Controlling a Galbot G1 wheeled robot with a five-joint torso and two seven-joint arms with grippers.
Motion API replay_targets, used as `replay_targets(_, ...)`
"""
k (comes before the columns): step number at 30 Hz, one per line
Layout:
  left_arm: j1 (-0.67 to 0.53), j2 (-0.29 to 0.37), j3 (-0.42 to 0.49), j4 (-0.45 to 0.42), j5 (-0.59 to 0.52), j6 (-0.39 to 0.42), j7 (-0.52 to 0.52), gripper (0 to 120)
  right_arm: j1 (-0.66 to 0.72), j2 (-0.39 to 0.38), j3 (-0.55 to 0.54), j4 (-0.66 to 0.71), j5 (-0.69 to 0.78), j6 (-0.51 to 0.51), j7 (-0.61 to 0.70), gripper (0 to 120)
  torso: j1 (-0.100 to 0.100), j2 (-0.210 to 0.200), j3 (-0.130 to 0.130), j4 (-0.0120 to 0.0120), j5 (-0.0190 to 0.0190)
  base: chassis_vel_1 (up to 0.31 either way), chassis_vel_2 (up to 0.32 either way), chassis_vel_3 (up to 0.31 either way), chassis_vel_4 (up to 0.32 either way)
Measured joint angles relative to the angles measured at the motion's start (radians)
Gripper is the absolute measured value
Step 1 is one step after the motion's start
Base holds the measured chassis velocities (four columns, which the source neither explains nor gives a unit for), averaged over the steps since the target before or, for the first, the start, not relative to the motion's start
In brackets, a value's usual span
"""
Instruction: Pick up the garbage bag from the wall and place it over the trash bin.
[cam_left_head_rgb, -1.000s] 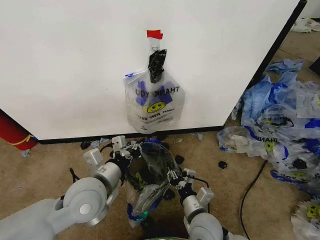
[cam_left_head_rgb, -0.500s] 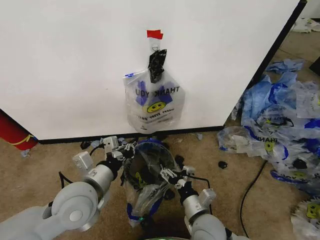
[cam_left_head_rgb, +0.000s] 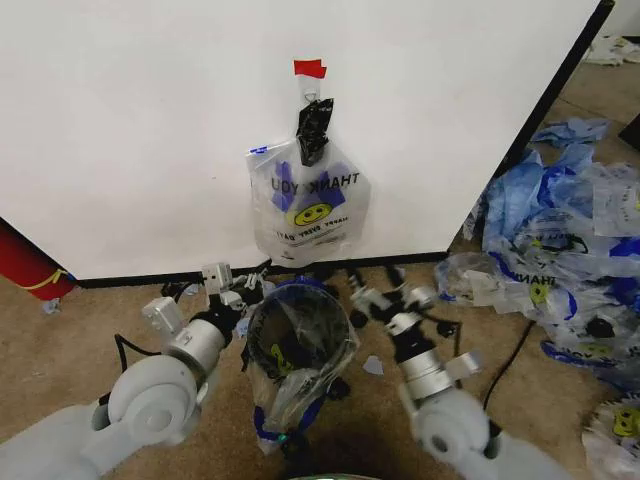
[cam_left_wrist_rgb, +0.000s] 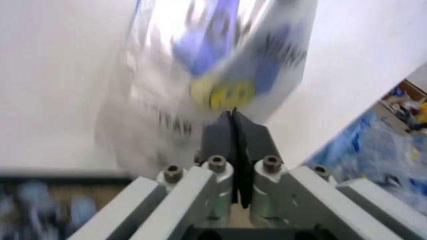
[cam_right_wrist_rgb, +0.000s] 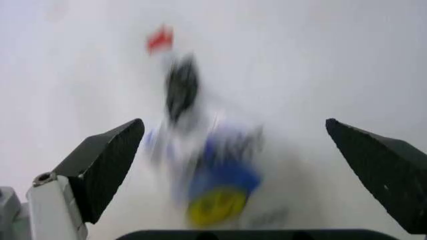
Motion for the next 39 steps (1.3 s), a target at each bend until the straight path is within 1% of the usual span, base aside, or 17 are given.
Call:
replay_targets(3, 0.021, -0.081, -0.042, 0.032, 0.164, 0.008, 0.027, 17, -0.057, 0.023, 0.144, 0.05, -0.042, 0.031, 0.015, 100, 0.0, 0.0, 0.0, 0.0008, 0.0, 0.0, 0.0, 0.0, 0.0)
replay_targets(4, 0.021, -0.081, -0.042, 0.032, 0.164, 0.008, 0.027, 17, -0.057, 0.023, 0.144, 0.05, -0.042, 0.031, 0.015, 100, 0.0, 0.0, 0.0, 0.0008, 0.0, 0.0, 0.0, 0.0, 0.0)
replay_targets(6, 0.026, -0.119, -0.054, 0.046, 0.222, 0.008, 0.045, 25, -0.101, 0.037, 0.232, 0.072, -0.066, 0.04, 0.015, 100, 0.0, 0.0, 0.0, 0.0, -0.0003, 0.0, 0.0, 0.0, 0.0)
replay_targets(8, 0.04, -0.166, -0.065, 0.067, 0.286, 0.003, 0.061, 34, -0.153, 0.057, 0.324, 0.097, -0.091, 0.049, 0.019, 100, 0.0, 0.0, 0.0, 0.0, 0.0003, 0.0, 0.0, 0.0, 0.0)
replay_targets(9, 0.044, -0.178, -0.067, 0.073, 0.302, -0.002, 0.065, 34, -0.17, 0.064, 0.349, 0.106, -0.099, 0.049, 0.021, 100, 0.0, 0.0, 0.0, -0.0001, 0.0002, 0.0, 0.0, 0.0, 0.0)
replay_targets(10, 0.047, -0.188, -0.069, 0.08, 0.316, -0.008, 0.071, 41, -0.187, 0.072, 0.372, 0.115, -0.107, 0.05, 0.023, 100, 0.0, 0.0, 0.0, 0.0, 0.0001, 0.0, 0.0, 0.0, 0.0)
replay_targets(12, 0.052, -0.2, -0.072, 0.088, 0.335, -0.016, 0.079, 45, -0.203, 0.079, 0.393, 0.124, -0.118, 0.05, 0.028, 100, 0.0, 0.0, 0.0, -0.0001, 0.0, 0.0, 0.0, 0.0, 0.0)
replay_targets(13, 0.062, -0.22, -0.081, 0.1, 0.366, -0.031, 0.093, 52, -0.234, 0.096, 0.426, 0.14, -0.141, 0.05, 0.038, 100, 0.0, 0.0, 0.0, 0.0003, 0.0001, 0.0, 0.0, 0.0, 0.0)
replay_targets(16, 0.082, -0.254, -0.102, 0.117, 0.43, -0.049, 0.109, 59, -0.278, 0.123, 0.473, 0.162, -0.171, 0.05, 0.045, 100, 0.0, 0.0, 0.0, 0.0003, -0.0002, 0.0, 0.0, 0.0, 0.0)
replay_targets(18, 0.114, -0.303, -0.146, 0.133, 0.497, -0.061, 0.132, 71, -0.317, 0.153, 0.514, 0.179, -0.196, 0.049, 0.051, 100, 0.0, 0.0, 0.0, 0.0001, -0.0001, 0.0, 0.0, 0.0, 0.0)
replay_targets(19, 0.114, -0.303, -0.146, 0.133, 0.497, -0.061, 0.132, 71, -0.317, 0.153, 0.514, 0.179, -0.196, 0.049, 0.051, 100, 0.0, 0.0, 0.0, 0.0001, -0.0001, 0.0, 0.0, 0.0, 0.0)
replay_targets(22, 0.171, -0.389, -0.222, 0.152, 0.571, -0.09, 0.16, 83, -0.374, 0.204, 0.551, 0.175, -0.288, 0.053, 0.092, 100, 0.0, 0.0, 0.0, 0.0003, -0.0001, 0.0, 0.0, 0.0, 0.0)
replay_targets(23, 0.19, -0.41, -0.247, 0.162, 0.594, -0.102, 0.168, 90, -0.396, 0.221, 0.555, 0.169, -0.335, 0.051, 0.116, 100, 0.0, 0.0, 0.0, 0.0003, 0.0003, 0.0, 0.0, 0.0, 0.0)
replay_targets(26, 0.231, -0.452, -0.306, 0.178, 0.641, -0.125, 0.185, 98, -0.437, 0.255, 0.565, 0.151, -0.415, 0.058, 0.132, 100, 0.0, 0.0, 0.0, 0.0002, -0.0002, 0.0, 0.0, 0.0, 0.0)
replay_targets(30, 0.281, -0.501, -0.364, 0.187, 0.693, -0.139, 0.204, 100, -0.463, 0.279, 0.56, 0.118, -0.445, 0.072, 0.136, 100, 0.0, 0.0, 0.0, 0.0003, -0.0005, 0.0, 0.0, 0.0, 0.0)
replay_targets(33, 0.311, -0.533, -0.412, 0.229, 0.724, -0.189, 0.262, 100, -0.457, 0.291, 0.541, 0.063, -0.465, 0.096, 0.122, 100, 0.0, 0.0, 0.0, 0.0004, 0.0, 0.0, 0.0, 0.0, 0.0)
replay_targets(39, 0.325, -0.53, -0.474, 0.298, 0.711, -0.275, 0.353, 100, -0.43, 0.293, 0.5, -0.003, -0.465, 0.102, 0.099, 100, 0.0, 0.0, 0.0, 0.0003, -0.0003, 0.0, 0.0, 0.0, 0.0)
